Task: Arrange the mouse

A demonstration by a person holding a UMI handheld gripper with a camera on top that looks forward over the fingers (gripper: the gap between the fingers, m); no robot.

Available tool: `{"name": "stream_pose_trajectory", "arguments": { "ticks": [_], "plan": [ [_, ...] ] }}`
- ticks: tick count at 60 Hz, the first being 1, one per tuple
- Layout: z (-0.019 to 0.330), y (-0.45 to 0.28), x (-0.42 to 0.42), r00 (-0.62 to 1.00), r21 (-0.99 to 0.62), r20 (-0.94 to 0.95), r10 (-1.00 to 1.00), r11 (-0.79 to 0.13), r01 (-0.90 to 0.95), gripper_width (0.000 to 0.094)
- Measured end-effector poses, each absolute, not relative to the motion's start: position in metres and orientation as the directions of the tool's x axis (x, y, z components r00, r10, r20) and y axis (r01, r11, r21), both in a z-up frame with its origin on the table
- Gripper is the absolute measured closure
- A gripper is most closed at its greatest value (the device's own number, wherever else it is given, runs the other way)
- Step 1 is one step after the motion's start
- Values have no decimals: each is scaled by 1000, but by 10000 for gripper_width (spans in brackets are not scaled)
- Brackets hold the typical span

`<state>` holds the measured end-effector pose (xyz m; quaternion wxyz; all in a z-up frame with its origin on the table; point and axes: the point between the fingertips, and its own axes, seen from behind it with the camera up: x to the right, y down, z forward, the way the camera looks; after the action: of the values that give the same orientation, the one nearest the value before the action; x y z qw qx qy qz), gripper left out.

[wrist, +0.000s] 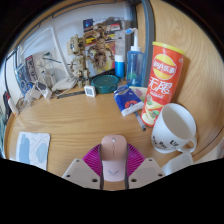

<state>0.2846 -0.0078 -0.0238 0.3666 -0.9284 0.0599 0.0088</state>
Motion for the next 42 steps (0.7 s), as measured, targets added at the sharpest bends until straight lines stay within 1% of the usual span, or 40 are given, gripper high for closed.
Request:
{"name": "stream_pose_trajectory", "arguments": {
  "ticks": [10,18,20,22,24,29,42],
  "plan": [
    [-24,-27,279,989,-665,-37,-143,-735,-131,665],
    [-22,-27,279,984,-653,-18,-177,-743,-146,664],
    [-20,-28,278,982,-646,-16,-186,-748,-152,663],
    [-10,-26,276,982,-655,-12,-190,-741,-152,664],
    [6,-24,275,981,-672,2,-192,-727,-141,665],
    [67,-11,265,981,-739,23,-194,-664,-114,665],
    [253,21,211,988,-894,12,-151,-444,-57,664]
  ]
}}
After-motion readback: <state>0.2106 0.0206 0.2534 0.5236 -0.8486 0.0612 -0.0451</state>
